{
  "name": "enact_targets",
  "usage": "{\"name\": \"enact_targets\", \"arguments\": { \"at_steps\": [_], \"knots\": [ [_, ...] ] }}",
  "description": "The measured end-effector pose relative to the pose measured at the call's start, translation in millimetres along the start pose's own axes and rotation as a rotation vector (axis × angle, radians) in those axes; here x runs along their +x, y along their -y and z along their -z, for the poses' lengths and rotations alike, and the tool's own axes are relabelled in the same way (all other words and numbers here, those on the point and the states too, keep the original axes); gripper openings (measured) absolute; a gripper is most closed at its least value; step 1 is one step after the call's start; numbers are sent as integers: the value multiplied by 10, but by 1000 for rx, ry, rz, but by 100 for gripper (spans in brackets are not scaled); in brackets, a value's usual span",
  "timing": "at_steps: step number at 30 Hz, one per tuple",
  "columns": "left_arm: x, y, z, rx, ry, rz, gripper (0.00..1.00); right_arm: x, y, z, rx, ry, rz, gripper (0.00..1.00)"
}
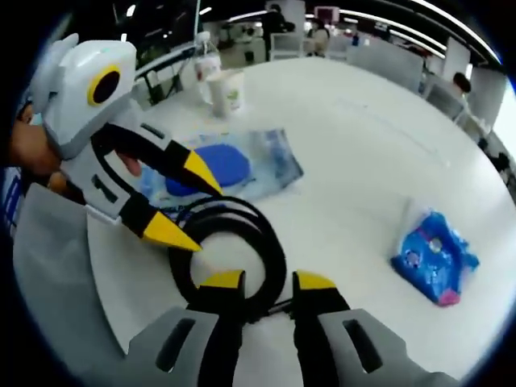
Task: Arrange the tabletop items into an orderly group along one side of the table until the central work area is clear of visible clutter.
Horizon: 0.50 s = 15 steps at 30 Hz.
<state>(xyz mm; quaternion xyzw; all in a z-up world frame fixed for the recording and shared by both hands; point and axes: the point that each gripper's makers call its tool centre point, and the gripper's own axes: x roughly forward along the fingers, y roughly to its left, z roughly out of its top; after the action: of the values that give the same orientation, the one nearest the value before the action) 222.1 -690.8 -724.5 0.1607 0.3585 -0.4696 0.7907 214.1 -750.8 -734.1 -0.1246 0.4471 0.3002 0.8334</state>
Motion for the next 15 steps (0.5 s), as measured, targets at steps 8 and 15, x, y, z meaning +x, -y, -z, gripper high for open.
{"name": "enact_targets", "arguments": {
  "at_steps": [8, 15],
  "knots": [
    [48, -34, 41, -1, -12, -7, 27, 39, 12, 43, 6, -25, -3, 15],
    [68, -66, 61, 7, -30, -20, 22, 86, 8, 83, 25, -49, 16, 13]
  ]
}}
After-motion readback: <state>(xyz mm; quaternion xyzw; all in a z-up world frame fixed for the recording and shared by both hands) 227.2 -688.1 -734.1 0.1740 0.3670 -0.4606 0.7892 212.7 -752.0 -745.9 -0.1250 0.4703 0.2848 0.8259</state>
